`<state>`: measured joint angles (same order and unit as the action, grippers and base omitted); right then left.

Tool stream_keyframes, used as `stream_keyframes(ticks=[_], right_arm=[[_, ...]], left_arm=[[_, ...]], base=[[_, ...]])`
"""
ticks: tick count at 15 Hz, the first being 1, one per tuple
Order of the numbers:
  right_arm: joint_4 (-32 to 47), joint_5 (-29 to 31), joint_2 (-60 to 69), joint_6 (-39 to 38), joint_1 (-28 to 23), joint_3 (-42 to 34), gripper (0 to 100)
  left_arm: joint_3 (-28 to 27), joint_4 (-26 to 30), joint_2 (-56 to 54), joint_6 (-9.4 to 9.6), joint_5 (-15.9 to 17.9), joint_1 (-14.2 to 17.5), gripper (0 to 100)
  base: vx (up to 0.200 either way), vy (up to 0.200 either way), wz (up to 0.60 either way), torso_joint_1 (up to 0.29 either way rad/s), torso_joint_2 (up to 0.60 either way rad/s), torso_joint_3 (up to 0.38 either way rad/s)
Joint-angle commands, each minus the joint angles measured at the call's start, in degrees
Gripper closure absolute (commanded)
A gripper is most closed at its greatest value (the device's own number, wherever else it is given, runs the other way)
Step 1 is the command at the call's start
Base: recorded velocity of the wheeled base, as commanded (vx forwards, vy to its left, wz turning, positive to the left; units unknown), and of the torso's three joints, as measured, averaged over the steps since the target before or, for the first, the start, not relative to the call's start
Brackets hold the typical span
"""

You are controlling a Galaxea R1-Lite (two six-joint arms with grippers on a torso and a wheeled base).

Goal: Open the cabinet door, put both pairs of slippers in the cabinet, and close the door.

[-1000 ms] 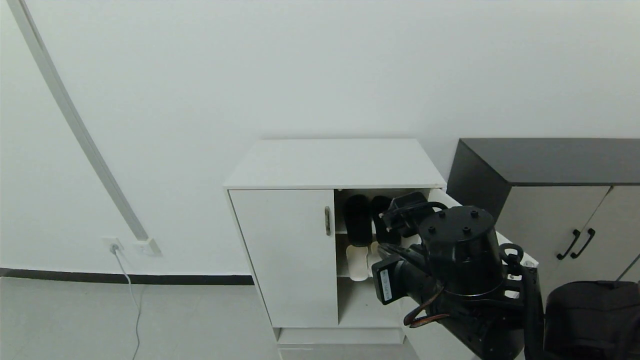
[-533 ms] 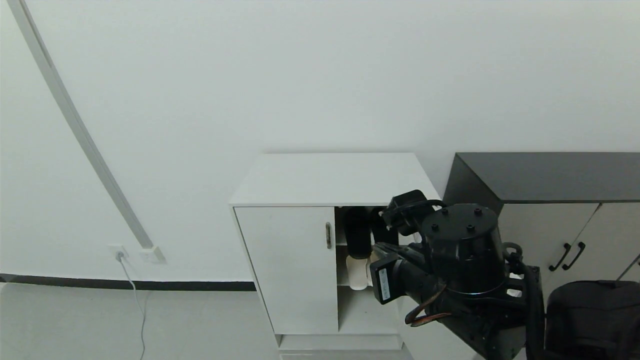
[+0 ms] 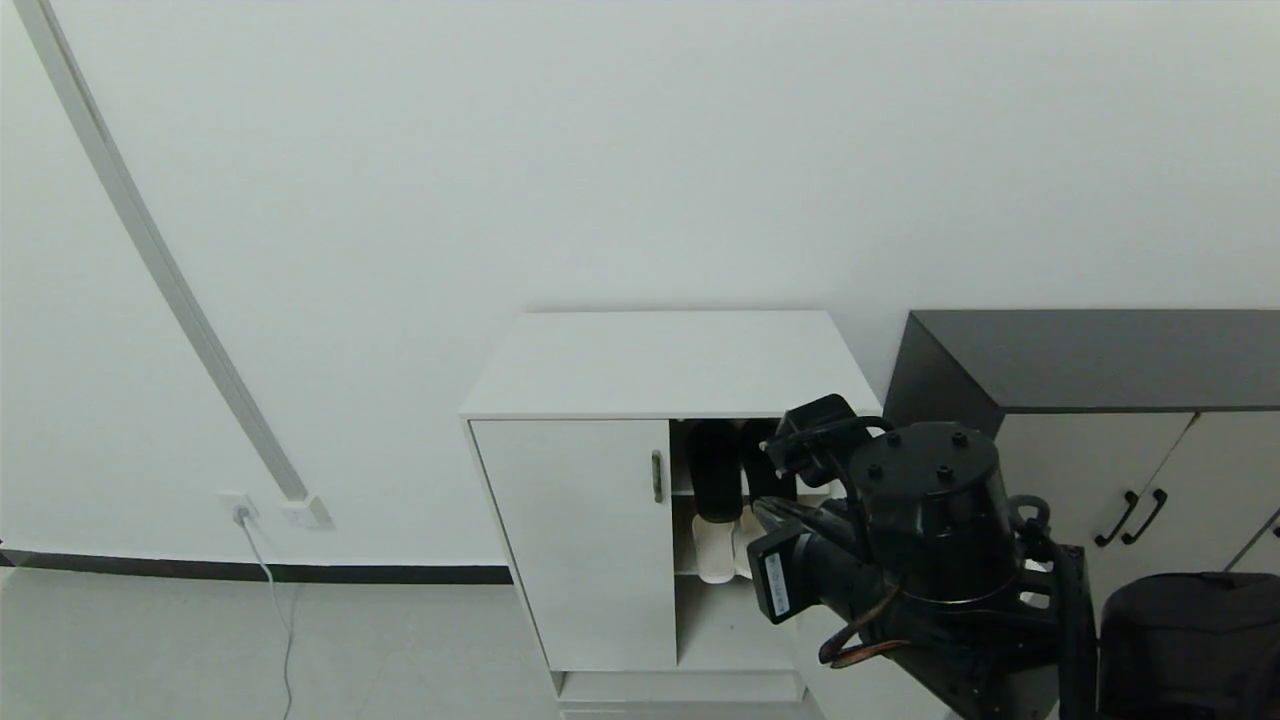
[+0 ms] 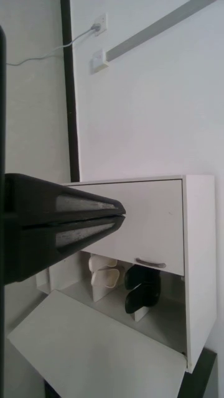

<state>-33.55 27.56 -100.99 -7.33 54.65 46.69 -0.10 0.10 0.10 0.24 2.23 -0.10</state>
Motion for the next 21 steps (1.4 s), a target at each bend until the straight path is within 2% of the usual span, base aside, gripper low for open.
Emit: stream_keyframes(ticks=[1, 9, 15, 21], right_arm=[[0.0, 0.1, 0.2, 0.3, 0.2, -0.4, 100], [-2.5, 0.6, -1.1, 1.2, -0.7, -0.8, 100], [-3.6, 0.6, -1.1, 2.1, -1.4, -1.4, 100], [-3.6, 0.6, -1.4, 2.1, -2.3, -1.8, 100]], left_arm=[[0.0, 0.0, 0.1, 0.02, 0.0, 0.0, 100], [0.0, 0.0, 0.1, 0.02, 0.0, 0.0, 100], [0.0, 0.0, 0.1, 0.11, 0.1, 0.0, 100], [0.0, 0.0, 0.1, 0.02, 0.0, 0.0, 100]], base=[[0.000, 0.000, 0.00, 0.000, 0.00, 0.000], [0.000, 0.000, -0.60, 0.001, 0.00, -0.001], [0.000, 0.000, 0.00, 0.000, 0.00, 0.000], [-0.200, 0.000, 0.00, 0.004, 0.00, 0.000]])
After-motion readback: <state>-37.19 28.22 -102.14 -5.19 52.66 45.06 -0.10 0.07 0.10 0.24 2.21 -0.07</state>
